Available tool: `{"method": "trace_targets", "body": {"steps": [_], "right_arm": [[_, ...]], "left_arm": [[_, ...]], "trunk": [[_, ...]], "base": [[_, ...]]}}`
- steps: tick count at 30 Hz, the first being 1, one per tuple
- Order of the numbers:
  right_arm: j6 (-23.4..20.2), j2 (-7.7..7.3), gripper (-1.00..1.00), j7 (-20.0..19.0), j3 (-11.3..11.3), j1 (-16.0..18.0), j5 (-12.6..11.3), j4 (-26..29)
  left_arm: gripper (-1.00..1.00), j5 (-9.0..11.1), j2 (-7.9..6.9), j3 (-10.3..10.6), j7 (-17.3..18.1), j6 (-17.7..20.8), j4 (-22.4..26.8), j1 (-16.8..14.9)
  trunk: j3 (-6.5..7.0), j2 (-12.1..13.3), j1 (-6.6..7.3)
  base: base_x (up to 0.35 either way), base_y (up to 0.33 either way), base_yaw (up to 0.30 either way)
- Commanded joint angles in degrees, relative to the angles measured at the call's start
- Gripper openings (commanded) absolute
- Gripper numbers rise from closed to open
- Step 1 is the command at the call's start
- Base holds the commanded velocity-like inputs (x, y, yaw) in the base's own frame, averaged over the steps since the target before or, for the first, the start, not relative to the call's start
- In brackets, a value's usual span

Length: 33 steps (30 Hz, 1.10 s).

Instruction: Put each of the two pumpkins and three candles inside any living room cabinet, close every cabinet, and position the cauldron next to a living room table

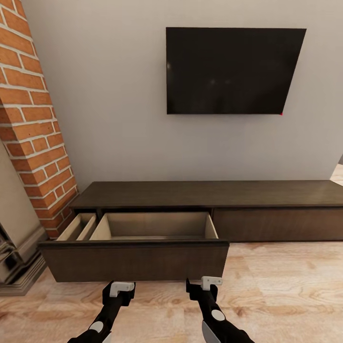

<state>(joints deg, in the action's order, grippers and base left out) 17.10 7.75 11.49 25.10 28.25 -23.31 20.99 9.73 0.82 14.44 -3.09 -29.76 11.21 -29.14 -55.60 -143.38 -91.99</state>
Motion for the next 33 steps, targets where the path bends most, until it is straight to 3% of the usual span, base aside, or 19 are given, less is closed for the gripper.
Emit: {"method": "trace_targets", "body": {"steps": [1,7,15,33], "right_arm": [[0.29,-0.05,1.00,0.51,0.48,0.05,-0.42,0.00],[0.90,-0.09,1.00,0.69,0.54,0.05,-0.42,0.15],[6.15,-0.11,1.00,0.72,0.67,0.05,-0.29,-0.51],[6.76,-0.01,1.00,0.63,0.90,0.05,0.26,-3.37]], "left_arm": [[1.00,0.37,-0.01,0.50,-0.33,-0.21,-0.05,-0.04],[1.00,0.37,-0.03,0.50,-0.33,-0.21,-0.05,-0.04],[1.00,0.37,-0.03,0.50,-0.24,-0.22,-0.05,-0.04],[1.00,0.75,-0.03,0.21,1.34,-0.29,0.57,-0.04]], "trunk": [[-0.05,-0.02,0.01],[-0.05,-0.02,0.01],[-0.05,-0.02,0.01],[-0.05,-0.02,0.01]], "base": [[0.000,0.000,0.000],[0.000,0.000,0.000],[0.003,0.000,0.000],[0.090,0.000,0.000]]}}
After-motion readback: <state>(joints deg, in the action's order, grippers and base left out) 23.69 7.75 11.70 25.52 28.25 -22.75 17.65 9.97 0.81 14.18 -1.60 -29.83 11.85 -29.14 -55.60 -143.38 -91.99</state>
